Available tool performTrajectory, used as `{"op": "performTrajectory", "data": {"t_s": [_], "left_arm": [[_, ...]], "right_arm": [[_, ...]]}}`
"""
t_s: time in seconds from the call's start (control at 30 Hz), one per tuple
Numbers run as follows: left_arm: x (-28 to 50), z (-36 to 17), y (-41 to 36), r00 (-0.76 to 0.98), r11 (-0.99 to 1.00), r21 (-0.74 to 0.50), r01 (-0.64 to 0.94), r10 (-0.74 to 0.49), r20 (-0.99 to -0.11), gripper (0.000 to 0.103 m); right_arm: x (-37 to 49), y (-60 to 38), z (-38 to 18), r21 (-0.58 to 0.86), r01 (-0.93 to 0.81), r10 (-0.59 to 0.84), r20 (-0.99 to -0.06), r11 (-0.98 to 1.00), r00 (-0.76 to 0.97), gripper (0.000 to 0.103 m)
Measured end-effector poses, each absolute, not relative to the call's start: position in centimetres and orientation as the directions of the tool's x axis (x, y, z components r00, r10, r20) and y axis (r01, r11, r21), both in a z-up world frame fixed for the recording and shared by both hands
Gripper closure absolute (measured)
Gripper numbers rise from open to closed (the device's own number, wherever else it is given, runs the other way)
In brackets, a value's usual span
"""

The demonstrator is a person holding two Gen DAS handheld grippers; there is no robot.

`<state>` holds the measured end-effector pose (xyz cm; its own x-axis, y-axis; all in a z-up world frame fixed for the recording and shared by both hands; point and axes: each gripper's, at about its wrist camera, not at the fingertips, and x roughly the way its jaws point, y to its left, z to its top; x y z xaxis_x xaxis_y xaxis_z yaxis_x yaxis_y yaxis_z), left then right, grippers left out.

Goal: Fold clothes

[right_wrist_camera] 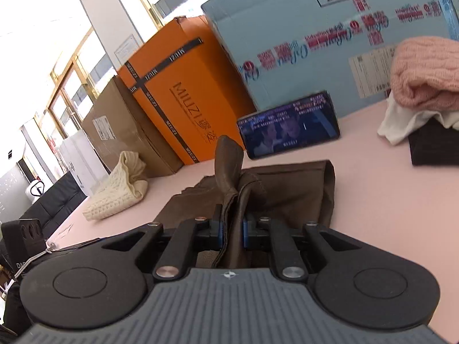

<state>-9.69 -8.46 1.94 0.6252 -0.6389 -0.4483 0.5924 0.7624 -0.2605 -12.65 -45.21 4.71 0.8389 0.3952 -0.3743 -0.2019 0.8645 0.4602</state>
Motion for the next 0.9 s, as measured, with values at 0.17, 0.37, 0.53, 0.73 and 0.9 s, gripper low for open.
{"op": "performTrajectory", "data": {"t_s": [0.17, 0.37, 0.53, 0.73, 0.9], "left_arm": [[-9.8, 1.8, -8.7, 0.620, 0.769, -0.239, 0.594, -0.626, -0.473, 0.000], [-10.4, 1.8, -8.1, 0.619, 0.777, -0.230, 0.586, -0.613, -0.491, 0.000], [-11.3, 1.9, -5.6, 0.577, 0.751, -0.322, 0.577, -0.654, -0.490, 0.000], [-12.3, 1.4, -3.3, 0.504, 0.715, -0.476, 0.513, -0.699, -0.508, 0.000], [-11.3, 0.8, -4.3, 0.359, 0.557, -0.674, 0.486, -0.830, -0.427, 0.000]], "right_arm": [[-12.2, -43.8, 3.2, 0.287, -0.136, 0.271, -0.505, 0.948, 0.819, 0.072], [-12.3, -42.7, 2.5, 0.112, -0.132, 0.171, -0.529, 0.985, 0.831, 0.041], [-11.3, -44.2, 2.6, 0.154, -0.115, 0.181, -0.536, 0.981, 0.825, 0.023], [-8.1, -46.5, 2.0, 0.336, -0.092, 0.271, -0.539, 0.937, 0.797, 0.019], [-6.0, -46.5, 1.4, 0.371, -0.119, 0.313, -0.524, 0.921, 0.792, 0.014]]}}
